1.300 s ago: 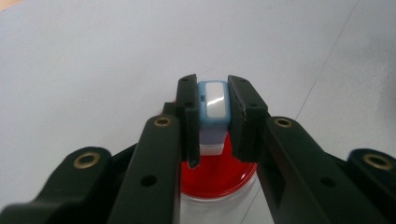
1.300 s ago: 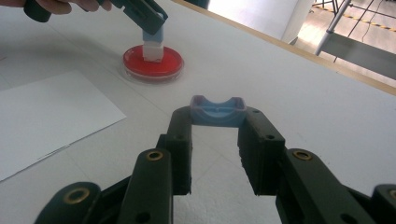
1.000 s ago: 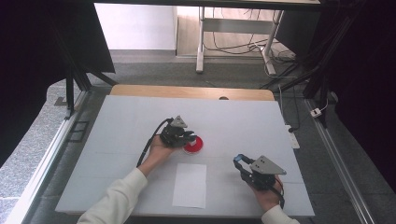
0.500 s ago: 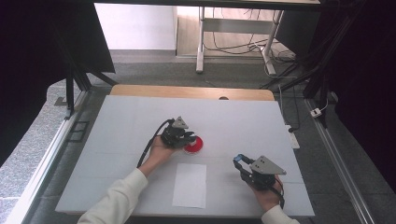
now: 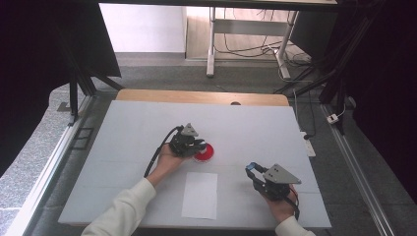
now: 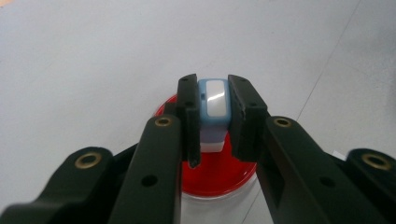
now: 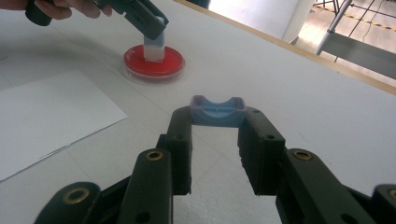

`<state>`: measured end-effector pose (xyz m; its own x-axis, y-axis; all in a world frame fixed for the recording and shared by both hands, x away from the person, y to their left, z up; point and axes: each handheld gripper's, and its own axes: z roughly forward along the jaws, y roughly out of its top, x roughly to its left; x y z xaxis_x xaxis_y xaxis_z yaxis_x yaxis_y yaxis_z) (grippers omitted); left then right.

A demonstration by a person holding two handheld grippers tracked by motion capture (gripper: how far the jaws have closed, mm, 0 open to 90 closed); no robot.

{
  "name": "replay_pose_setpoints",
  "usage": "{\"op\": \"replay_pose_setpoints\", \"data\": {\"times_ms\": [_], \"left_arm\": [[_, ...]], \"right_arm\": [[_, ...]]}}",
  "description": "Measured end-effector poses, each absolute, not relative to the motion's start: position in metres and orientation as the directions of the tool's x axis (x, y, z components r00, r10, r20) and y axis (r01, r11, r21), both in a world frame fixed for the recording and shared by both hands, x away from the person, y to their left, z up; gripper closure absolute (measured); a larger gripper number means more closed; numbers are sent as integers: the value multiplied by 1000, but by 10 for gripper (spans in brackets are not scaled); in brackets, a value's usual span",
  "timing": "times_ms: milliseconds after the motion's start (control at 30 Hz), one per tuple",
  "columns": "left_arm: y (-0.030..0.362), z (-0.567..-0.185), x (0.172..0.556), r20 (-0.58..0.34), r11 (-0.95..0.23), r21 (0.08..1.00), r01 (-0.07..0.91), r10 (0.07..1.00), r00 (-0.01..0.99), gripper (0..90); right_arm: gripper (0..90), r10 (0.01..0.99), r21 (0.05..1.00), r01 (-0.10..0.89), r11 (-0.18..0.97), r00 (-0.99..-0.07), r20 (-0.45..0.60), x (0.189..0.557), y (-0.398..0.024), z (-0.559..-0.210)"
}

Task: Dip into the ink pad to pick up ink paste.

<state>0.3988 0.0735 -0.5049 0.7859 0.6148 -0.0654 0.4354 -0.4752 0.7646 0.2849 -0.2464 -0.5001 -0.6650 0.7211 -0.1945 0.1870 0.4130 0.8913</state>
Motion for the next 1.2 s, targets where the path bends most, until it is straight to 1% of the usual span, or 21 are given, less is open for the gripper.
{"op": "replay_pose_setpoints", "data": {"times_ms": [200,300,400,567,733,1200], "left_arm": [[74,-505,399,-66,-474,765,436,616,785,759],[74,-501,397,-53,-474,770,427,619,783,759],[73,-498,395,-21,-486,772,409,625,781,758],[77,-487,392,-34,-453,798,398,624,781,758],[82,-481,392,-42,-441,805,397,625,780,758],[82,-493,398,-53,-475,765,435,626,778,757]], "right_arm": [[656,721,891,188,413,-666,-194,285,-246,-500],[656,720,892,186,413,-666,-194,285,-246,-500],[656,720,891,187,413,-666,-194,285,-247,-500],[656,719,891,186,414,-667,-195,285,-246,-500],[656,719,890,188,415,-667,-194,286,-246,-500],[656,719,891,188,414,-668,-193,286,-246,-501]]}}
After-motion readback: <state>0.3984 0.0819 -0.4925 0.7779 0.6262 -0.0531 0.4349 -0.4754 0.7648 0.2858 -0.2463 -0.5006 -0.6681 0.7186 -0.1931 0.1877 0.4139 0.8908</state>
